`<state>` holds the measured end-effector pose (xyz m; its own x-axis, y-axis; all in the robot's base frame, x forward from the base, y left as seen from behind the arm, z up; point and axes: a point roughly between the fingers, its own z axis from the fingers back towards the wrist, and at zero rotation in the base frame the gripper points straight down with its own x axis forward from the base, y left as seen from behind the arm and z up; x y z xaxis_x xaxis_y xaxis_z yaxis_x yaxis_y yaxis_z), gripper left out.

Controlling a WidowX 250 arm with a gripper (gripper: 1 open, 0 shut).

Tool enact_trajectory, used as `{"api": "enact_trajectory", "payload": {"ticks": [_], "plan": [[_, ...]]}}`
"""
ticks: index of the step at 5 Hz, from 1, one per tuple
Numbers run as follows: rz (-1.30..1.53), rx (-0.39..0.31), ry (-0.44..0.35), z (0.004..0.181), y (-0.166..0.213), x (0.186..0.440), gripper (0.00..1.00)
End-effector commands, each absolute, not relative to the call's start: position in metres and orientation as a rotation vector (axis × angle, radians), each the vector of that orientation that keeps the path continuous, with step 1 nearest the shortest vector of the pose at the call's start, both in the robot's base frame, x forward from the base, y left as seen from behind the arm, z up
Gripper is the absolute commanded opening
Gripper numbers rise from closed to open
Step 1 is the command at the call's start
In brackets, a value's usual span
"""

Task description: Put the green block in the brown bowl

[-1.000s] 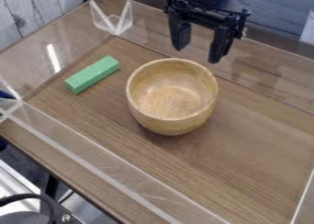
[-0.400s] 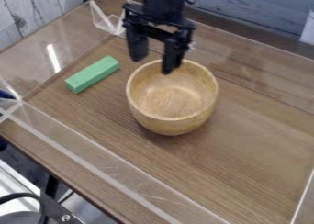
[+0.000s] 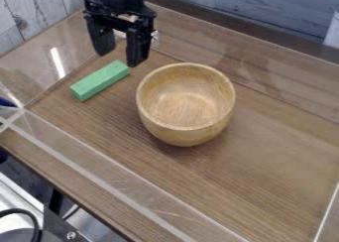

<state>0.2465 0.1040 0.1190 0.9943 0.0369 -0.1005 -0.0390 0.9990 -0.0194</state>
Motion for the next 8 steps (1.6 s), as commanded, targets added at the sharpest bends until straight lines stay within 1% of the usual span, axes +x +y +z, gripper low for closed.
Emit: {"api": "enact_trajectory", "payload": {"ticks": [1, 4, 6, 8], "plan": [[0.040, 0.011, 0.046, 0.129, 0.119, 0.254, 1.00], [0.046, 0.038, 0.041, 0.104, 0.160, 0.254, 1.00], [0.046, 0.045, 0.048, 0.082, 0.179, 0.256, 1.00], [0.047, 0.036, 0.067, 0.060, 0.191, 0.256, 1.00]]}}
